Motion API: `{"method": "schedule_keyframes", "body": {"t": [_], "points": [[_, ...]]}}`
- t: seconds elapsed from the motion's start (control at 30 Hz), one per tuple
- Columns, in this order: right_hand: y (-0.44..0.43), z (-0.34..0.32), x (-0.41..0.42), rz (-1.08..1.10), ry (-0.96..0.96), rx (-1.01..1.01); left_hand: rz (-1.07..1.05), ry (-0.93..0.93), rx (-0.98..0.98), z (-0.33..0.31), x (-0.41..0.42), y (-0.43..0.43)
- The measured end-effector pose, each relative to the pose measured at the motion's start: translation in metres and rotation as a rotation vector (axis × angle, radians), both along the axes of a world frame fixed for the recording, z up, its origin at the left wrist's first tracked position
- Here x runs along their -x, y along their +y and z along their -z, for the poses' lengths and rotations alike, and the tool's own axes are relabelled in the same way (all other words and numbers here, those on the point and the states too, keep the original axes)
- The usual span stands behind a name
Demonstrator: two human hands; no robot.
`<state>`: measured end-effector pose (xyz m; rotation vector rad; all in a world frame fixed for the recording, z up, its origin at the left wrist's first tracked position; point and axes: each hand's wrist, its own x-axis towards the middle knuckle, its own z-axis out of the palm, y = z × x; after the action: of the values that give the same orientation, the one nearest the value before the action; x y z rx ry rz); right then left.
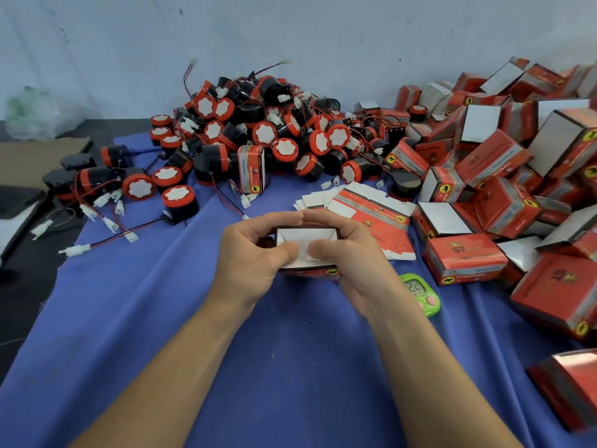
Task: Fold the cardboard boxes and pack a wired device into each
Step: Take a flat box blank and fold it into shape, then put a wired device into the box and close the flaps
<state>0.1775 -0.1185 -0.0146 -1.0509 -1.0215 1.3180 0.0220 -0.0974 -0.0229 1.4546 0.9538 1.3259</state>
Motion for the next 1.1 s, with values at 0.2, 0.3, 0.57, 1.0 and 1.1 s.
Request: {"method": "schedule_keyframes", "body": {"t": [0.2, 0.3, 0.57, 1.0, 1.1], "points": [[-0.001, -0.001, -0.001, -0.003, -0.013, -0.012, -0.044, 0.057, -0.008, 0.001, 0.000, -0.001], [-0.002, -0.003, -0.002, -0.021, 0.005, 0.008, 0.029, -0.092, 0.053, -0.002, -0.001, -0.001], [-0.007, -0.006, 0.004, 0.050, -0.529, -0.048, 0.017, -0.144, 0.053, -0.001, -0.002, -0.005], [0.001, 0.015, 0.009, 0.435, -0.968, -0.610, 0.047, 0.341, 0.016, 0.009, 0.014, 0.011], [0.001, 0.020, 0.018, 0.340, -1.031, -0.593, -0.099, 0.566, -0.041, 0.009, 0.022, 0.014]]}}
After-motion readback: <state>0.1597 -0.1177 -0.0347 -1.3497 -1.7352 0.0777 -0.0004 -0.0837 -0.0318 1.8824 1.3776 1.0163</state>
